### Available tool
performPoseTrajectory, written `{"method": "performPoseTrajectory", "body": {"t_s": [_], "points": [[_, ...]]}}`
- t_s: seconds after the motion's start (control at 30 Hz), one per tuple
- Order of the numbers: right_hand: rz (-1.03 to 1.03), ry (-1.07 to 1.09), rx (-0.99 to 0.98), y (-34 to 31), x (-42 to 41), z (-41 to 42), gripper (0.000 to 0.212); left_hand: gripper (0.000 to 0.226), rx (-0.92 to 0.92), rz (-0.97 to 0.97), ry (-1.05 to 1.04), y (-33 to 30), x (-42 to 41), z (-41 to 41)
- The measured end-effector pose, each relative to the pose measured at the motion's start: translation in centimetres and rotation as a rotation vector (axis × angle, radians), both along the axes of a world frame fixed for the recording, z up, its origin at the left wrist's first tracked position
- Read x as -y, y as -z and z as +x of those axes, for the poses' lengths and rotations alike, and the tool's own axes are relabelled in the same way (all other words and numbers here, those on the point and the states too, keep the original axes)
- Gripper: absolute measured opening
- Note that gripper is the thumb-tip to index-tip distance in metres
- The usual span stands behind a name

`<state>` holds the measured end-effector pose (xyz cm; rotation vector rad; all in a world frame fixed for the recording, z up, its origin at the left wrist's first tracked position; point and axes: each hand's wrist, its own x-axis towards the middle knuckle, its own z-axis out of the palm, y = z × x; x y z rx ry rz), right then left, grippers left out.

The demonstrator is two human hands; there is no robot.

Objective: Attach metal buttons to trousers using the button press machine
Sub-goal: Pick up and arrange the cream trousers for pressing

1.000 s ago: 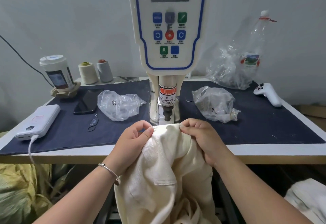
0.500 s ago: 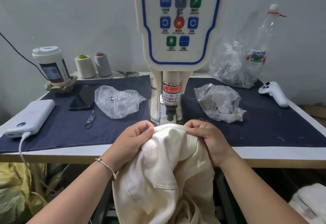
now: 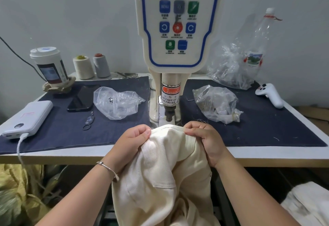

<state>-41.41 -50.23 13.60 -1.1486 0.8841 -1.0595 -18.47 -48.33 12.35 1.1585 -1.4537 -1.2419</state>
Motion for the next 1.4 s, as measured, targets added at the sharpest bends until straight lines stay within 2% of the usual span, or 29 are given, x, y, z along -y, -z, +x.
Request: {"method": "performPoseTrajectory", "body": {"t_s": [0.27, 0.8, 1.03, 1.13, 1.2, 1.23, 1.33, 1.4], "points": [[0.010, -0.005, 0.025, 0.2, 0.1, -0.1, 0.006, 0.025, 0.032, -0.022, -0.015, 0.1, 0.0, 0.1], [0.021, -0.022, 0.042, 0.0, -0.2, -0.1, 0.006, 0.026, 0.051, -0.034, -0.022, 0.0, -0.5, 0.0], [0.033, 0.014, 0.046, -0.6, -0.3, 0.2, 0.015, 0.025, 0.067, -0.044, -0.056, -0.6, -0.7, -0.3], [0.005, -0.004, 0.066, -1.5, -0.8, 0.1, 0.012, 0.023, 0.025, -0.076, -0.057, -1.0, -1.1, -0.3], [-0.024, -0.033, 0.108, -2.9, -1.3, 0.0, 0.006, 0.023, -0.058, -0.072, -0.042, -1.4, -1.5, -0.2], [-0.016, -0.045, 0.125, -3.5, -1.7, -0.1, 0.009, 0.024, -0.098, -0.052, -0.031, -1.6, -1.8, -0.1], [-0.036, -0.131, 0.035, -5.0, -3.3, -0.3, 0.007, 0.021, -0.182, 0.030, 0.044, -2.4, -2.9, 0.7], [-0.054, -0.195, -0.028, -5.7, -4.5, -0.4, 0.008, 0.026, -0.189, 0.104, 0.129, -3.6, -3.9, 1.3]]}}
